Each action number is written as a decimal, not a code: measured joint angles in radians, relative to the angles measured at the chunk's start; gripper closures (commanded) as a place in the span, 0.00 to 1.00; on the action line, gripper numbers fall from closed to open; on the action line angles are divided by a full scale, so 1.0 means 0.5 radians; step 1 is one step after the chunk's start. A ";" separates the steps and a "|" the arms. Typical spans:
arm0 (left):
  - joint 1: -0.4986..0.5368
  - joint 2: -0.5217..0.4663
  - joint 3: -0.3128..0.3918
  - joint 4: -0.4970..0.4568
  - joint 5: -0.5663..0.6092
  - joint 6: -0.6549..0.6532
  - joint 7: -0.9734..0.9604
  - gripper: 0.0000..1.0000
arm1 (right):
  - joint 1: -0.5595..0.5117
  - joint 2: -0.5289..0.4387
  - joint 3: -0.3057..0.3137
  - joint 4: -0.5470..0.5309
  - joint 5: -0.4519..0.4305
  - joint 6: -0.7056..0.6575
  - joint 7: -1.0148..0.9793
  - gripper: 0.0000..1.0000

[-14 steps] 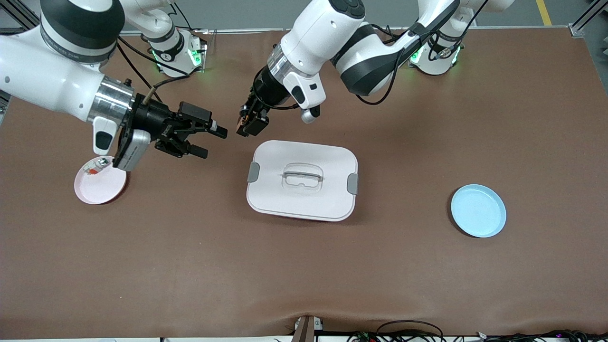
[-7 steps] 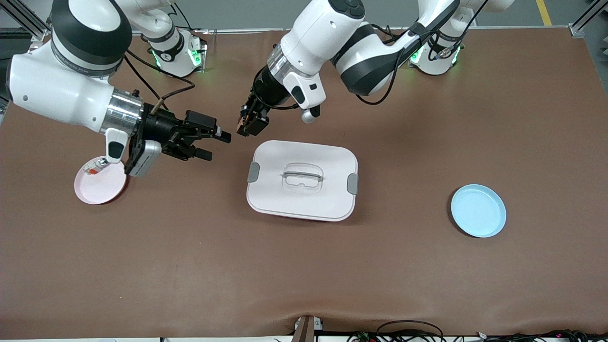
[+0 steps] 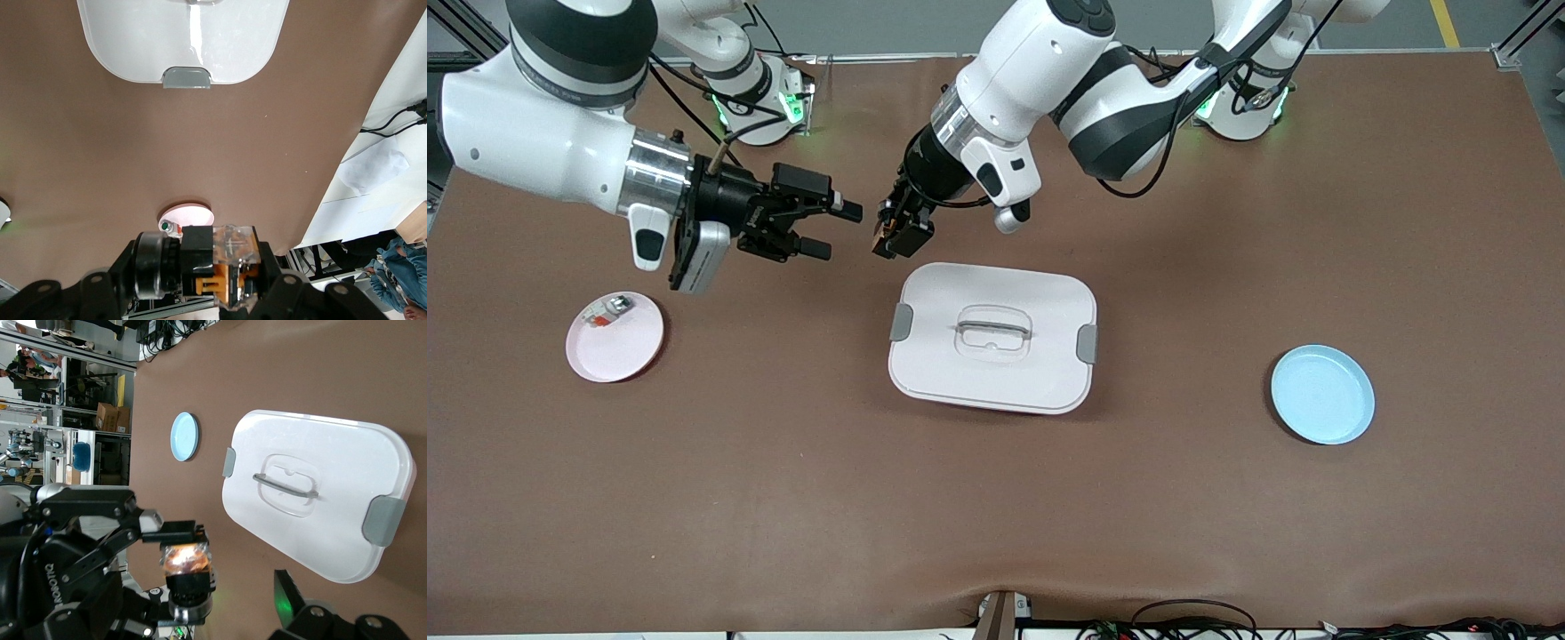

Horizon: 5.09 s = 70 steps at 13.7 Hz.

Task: Transfer orange switch to right arm and place
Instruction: 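Hold the switch still while the right gripper reaches toward it, then close the right gripper on the switch beside the left gripper, then open the left gripper and withdraw it while the right gripper pulls away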

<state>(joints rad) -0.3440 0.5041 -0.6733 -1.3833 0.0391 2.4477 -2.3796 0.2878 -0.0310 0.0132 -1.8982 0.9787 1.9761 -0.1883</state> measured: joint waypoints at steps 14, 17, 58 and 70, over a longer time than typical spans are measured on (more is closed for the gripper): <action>-0.020 0.000 -0.001 0.000 0.000 0.000 0.000 0.76 | 0.120 -0.002 -0.002 -0.069 0.003 0.148 -0.070 0.00; -0.020 0.000 -0.001 0.000 0.000 0.000 0.000 0.76 | 0.120 0.009 -0.002 -0.069 0.003 0.148 -0.073 0.00; 0.208 -0.341 0.004 0.044 0.026 -0.493 1.042 0.00 | -0.036 0.223 -0.050 0.065 -0.470 0.088 -0.715 1.00; 0.632 -0.577 0.002 0.046 0.021 -1.314 2.772 0.00 | -0.382 0.270 -0.062 0.074 -1.335 -0.113 -1.421 1.00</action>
<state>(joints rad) -0.0280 0.2158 -0.6721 -1.3602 0.0497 1.7907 -0.9937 0.0966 0.1039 -0.0176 -1.8614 0.3110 1.9196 -0.8985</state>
